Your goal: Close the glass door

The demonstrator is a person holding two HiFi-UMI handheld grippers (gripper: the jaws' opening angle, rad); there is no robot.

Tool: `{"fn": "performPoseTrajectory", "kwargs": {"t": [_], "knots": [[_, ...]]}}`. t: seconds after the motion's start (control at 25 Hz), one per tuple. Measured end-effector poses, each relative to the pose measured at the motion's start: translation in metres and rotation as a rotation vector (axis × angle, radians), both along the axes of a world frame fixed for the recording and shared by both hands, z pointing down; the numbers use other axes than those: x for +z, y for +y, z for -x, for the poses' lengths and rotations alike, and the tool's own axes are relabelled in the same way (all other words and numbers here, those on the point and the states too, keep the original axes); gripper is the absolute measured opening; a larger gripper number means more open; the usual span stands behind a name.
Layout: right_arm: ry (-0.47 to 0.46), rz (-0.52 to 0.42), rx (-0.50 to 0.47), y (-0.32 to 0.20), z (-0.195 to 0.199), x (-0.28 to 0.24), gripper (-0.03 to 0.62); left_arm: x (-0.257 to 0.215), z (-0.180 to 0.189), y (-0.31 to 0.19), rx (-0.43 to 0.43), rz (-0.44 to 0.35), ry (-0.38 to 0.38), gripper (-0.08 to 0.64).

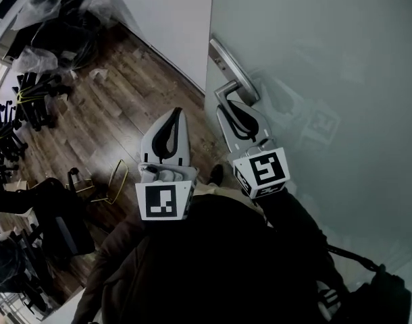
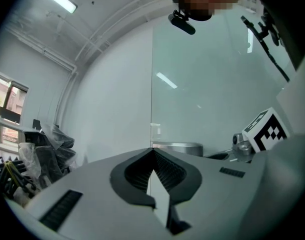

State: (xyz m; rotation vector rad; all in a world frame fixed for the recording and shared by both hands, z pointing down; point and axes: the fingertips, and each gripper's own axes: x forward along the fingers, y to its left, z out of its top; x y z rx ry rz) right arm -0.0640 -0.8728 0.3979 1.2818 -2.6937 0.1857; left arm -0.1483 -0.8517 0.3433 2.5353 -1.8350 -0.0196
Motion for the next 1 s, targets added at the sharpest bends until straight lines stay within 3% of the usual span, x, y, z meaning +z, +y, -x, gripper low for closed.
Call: {"fn": "performPoseTrajectory", "kwargs": {"t": [0.28, 0.64, 1.0], "knots": [[-0.018, 0.036, -0.042, 0.02, 0.03, -0.001, 0.064, -0.004, 0.046, 0.028, -0.005, 0.016, 0.012, -0.003], [-0.027, 0.014, -0.155, 0.062, 0.077, -0.022, 0.066, -0.005, 0.089, 0.084, -0.054, 0.066, 0.008, -0.003], [-0.032, 0.006, -0.249, 0.119, 0.117, -0.011, 0.066, 0.014, 0.109, 0.156, -0.175, 0.087, 0.001, -0.003]]}}
